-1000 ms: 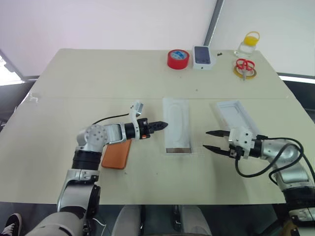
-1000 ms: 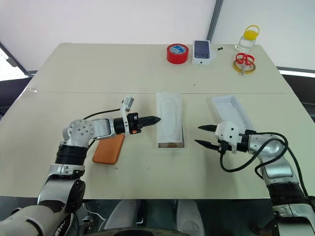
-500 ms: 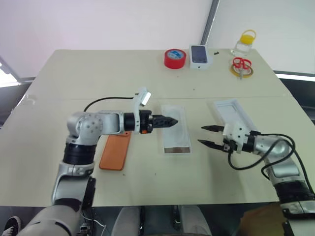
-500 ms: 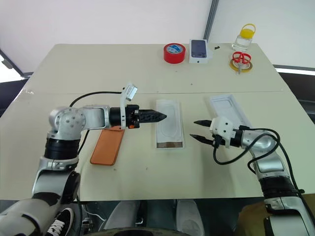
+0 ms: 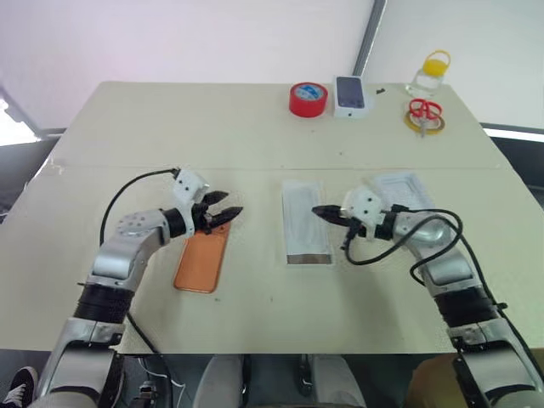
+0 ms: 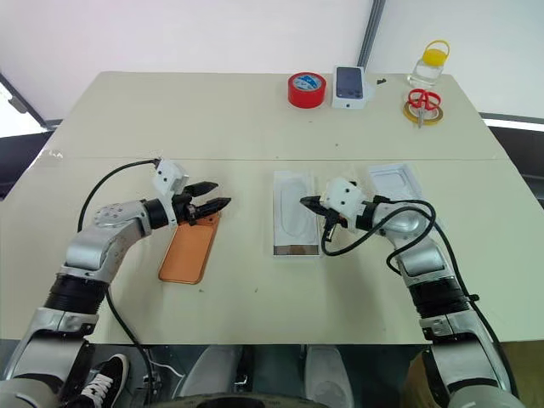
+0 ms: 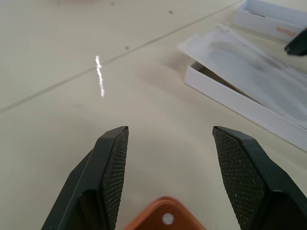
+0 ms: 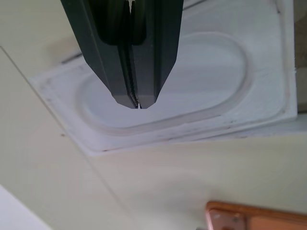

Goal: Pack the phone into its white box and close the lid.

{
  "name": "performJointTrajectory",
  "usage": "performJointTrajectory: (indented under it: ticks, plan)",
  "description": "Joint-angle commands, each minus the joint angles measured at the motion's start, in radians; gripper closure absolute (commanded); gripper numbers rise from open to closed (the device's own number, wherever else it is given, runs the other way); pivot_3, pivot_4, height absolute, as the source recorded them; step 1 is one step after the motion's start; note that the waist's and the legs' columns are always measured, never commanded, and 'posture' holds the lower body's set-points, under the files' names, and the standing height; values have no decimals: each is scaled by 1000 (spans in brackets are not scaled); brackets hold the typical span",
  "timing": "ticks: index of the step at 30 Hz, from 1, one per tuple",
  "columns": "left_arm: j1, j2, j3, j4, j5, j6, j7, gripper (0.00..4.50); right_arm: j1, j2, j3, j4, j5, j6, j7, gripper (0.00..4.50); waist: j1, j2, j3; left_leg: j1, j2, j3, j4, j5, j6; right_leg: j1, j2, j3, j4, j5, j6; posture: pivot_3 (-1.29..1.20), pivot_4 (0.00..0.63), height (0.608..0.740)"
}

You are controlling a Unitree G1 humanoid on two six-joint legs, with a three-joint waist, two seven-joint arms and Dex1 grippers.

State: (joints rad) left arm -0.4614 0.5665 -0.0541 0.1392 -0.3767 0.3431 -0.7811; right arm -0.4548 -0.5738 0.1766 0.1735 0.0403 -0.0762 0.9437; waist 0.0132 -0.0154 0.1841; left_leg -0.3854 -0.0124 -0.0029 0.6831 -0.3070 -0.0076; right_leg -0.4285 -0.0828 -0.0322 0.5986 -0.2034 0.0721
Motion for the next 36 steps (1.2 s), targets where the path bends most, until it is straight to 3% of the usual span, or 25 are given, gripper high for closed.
performJointTrajectory:
  ticks: [1,9,17,29,33,36]
  plan:
    - [14,-4,44,18,31,-34,25,1540,-4,-35,53,-10,-80,-85,22,4451,-1,0,0,0,0,0,0,0,0,0,0,0,0,0,0,0,150,740]
    - [79,-37,64,-82,32,-21,54,1540,20,-132,131,-73,-85,-145,189,4451,-1,0,0,0,0,0,0,-1,2,0,1,-1,0,2,4,0,150,740]
    - [82,-53,70,-87,45,-23,73,1540,22,-115,128,-121,-17,-141,251,4451,-2,0,0,3,2,0,0,-1,2,2,2,-1,1,2,4,0,150,740]
    - [68,-63,75,-71,61,-33,69,1540,-99,-45,90,22,-74,-209,123,4451,-2,0,0,3,2,1,0,-1,1,2,2,-1,2,2,4,0,150,740]
    - [67,-61,92,-76,34,37,78,1540,-141,-24,116,142,-188,-277,10,4451,-3,0,0,3,2,1,0,-1,1,2,2,-1,2,2,4,0,150,740]
    - [76,-41,84,-67,69,51,83,1540,-172,-40,183,235,-360,-351,-94,4451,-6,0,0,3,2,1,0,-1,1,2,2,-1,3,2,4,0,150,740]
